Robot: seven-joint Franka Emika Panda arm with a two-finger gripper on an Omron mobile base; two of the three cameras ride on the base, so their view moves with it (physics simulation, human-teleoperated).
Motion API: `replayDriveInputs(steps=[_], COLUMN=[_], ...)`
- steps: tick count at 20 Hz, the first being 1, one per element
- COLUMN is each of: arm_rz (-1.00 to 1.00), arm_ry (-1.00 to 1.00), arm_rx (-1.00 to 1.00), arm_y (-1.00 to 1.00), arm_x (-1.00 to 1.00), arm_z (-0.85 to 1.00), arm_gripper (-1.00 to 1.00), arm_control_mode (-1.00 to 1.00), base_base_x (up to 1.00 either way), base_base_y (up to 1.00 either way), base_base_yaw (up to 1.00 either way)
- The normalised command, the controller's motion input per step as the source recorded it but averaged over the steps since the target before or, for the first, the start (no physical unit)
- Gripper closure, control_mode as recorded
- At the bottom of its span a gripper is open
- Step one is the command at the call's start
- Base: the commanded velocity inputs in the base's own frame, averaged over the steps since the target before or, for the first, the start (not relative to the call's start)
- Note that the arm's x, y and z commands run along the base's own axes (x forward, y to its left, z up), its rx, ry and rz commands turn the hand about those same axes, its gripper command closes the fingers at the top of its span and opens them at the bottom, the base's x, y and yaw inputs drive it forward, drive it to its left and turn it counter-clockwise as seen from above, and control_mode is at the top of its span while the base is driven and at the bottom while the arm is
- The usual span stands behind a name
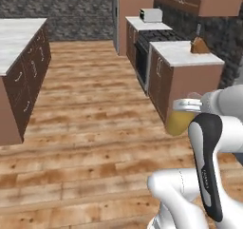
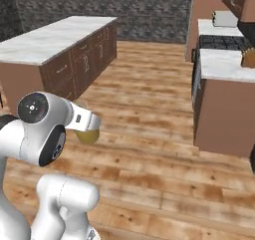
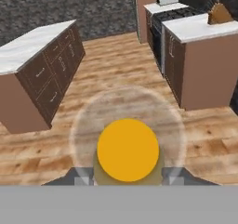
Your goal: Place the pitcher and cup on the dining counter for serving.
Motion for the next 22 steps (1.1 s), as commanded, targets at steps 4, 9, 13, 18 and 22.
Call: replayDriveInputs(steps=[4, 9, 13, 18, 22], arm_rz=[0.00, 0.00, 0.00, 0.00, 0.00], arm_ry=[0.00, 0.00, 0.00, 0.00, 0.00], arm_rx=[0.00, 0.00, 0.00, 0.00, 0.00], arm_y=[0.00, 0.00, 0.00, 0.00, 0.00], arm_x=[0.00, 0.00, 0.00, 0.00, 0.00], arm_z=[0.00, 0.00, 0.00, 0.00, 0.00], arm_gripper=[1.00, 1.00, 1.00, 1.00, 1.00], arm_control_mode=[1.00, 1.00, 1.00, 1.00, 1.00], base_base_x=[0.88, 1.00, 1.00, 1.00, 1.00], base_base_y=[0.01, 0.00, 0.00, 0.16, 0.77], base_base_yaw=[0.66, 0.47, 0.40, 0.35, 0.23])
